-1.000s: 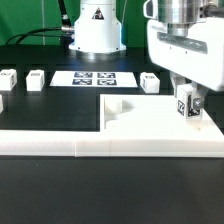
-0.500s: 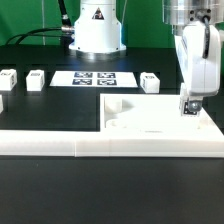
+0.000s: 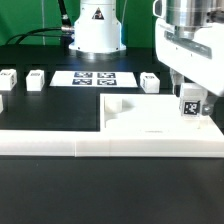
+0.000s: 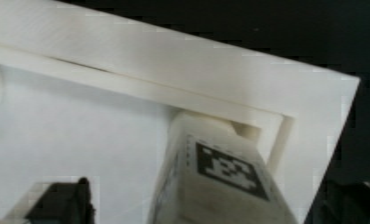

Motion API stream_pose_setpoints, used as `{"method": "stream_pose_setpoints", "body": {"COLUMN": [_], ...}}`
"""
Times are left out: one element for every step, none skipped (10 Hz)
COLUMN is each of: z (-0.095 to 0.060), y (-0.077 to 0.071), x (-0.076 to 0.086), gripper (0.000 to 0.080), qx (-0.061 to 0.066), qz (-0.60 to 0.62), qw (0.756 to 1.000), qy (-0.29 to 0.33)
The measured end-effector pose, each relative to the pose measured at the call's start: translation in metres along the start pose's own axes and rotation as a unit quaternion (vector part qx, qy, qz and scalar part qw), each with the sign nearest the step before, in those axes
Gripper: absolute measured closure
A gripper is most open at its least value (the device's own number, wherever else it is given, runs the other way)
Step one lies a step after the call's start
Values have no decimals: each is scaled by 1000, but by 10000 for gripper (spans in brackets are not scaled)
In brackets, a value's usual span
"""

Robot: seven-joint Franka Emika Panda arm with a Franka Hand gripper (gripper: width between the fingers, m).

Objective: Assemble square table

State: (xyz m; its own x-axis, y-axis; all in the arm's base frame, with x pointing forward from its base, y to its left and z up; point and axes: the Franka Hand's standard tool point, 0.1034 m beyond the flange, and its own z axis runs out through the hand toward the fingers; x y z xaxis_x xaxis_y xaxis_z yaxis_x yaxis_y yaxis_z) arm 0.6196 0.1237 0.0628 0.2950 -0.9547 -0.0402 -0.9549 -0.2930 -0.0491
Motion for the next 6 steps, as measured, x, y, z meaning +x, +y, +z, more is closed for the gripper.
{"method": "stream_pose_setpoints", "body": {"z": [1, 1, 1, 1, 2, 0], "y": [1, 1, 1, 1, 1, -1], "x": [0, 2, 2, 1, -5, -8], "gripper": [151, 151, 151, 151, 151, 151], "qx": [-1, -1, -2, -3, -11, -16], "qz": [-33, -60, -100, -138, -208, -301], "qw": [999, 998, 995, 990, 978, 953], "qy": [0, 0, 1, 2, 16, 25]}}
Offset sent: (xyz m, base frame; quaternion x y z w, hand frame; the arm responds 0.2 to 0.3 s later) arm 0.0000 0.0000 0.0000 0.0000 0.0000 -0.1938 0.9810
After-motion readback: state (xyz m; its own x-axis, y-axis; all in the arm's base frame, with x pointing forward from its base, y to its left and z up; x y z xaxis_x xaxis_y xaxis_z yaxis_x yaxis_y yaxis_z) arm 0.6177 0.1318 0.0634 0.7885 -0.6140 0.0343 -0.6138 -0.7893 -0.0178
